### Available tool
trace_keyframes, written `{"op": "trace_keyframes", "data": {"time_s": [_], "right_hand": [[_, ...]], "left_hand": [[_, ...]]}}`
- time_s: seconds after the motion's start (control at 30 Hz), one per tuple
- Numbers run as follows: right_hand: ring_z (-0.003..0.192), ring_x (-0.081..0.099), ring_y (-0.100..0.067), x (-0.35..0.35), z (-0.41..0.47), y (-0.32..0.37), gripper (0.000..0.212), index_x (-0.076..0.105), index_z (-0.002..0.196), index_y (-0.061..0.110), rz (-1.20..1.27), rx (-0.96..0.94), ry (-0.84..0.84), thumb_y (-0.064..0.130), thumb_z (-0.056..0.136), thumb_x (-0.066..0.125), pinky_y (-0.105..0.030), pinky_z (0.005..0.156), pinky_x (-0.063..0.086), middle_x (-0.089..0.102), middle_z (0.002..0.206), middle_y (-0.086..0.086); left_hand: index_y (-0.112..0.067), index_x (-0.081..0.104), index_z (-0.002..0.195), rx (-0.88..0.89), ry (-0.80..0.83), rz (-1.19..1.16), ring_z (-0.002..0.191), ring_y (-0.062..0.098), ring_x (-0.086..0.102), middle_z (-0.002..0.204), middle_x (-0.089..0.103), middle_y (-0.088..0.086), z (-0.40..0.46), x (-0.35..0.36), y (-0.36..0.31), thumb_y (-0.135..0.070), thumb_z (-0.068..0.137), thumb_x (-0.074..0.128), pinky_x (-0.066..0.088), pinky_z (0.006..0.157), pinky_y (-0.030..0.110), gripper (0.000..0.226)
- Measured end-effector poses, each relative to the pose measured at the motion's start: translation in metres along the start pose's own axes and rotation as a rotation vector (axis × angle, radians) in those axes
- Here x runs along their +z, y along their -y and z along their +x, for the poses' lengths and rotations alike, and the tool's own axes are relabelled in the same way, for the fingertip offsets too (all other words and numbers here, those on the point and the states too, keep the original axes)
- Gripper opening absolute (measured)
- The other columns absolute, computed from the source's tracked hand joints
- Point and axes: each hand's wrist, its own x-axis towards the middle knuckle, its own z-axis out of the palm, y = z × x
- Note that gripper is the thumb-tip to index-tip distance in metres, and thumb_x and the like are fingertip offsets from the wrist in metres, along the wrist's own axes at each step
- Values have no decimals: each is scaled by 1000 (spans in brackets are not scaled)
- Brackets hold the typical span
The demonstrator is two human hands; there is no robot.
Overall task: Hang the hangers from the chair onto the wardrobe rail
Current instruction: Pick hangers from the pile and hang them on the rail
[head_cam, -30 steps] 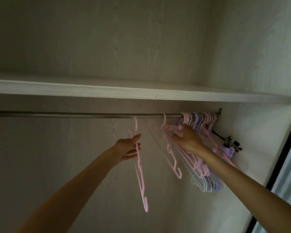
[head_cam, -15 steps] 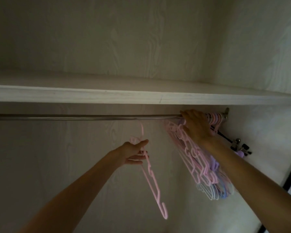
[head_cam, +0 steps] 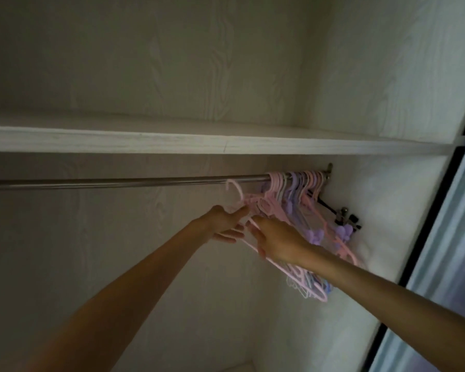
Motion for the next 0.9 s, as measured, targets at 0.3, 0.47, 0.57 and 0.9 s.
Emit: {"op": "trace_keyframes", "data": {"time_s": [0.3,0.47,0.57,0.9], "right_hand": [[26,46,0,-11,37,-2,31,55,105,6,232,184,-40,20,101,28,-14,47,42,63,49,0],[35,54,-2,8,66,0,33,57,107,4,220,219,-5,22,100,30,-23,55,51,69,67,-4],[51,59,-10,17,73,-10,35,65,100,2,208,236,12,20,98,35,-36,77,56,74,79,-10],[114,51,-31,2,97,-4,59,48,131,9,-380,-145,-582,33,81,67,-41,96,40,54,125,-13]], "left_hand": [[-15,29,146,615,-774,1193,139,26,32,150,35,7,1,-70,20,-21,93,51,23,115,39,58],[-17,7,151,455,-723,1336,145,21,14,157,15,2,0,-71,35,-32,93,46,9,118,38,71],[-19,10,151,471,-694,1318,145,21,16,157,16,1,0,-75,35,-31,91,50,9,119,37,73],[-20,13,150,450,-697,1214,144,21,17,156,20,0,0,-69,34,-33,79,64,10,119,34,88]]}}
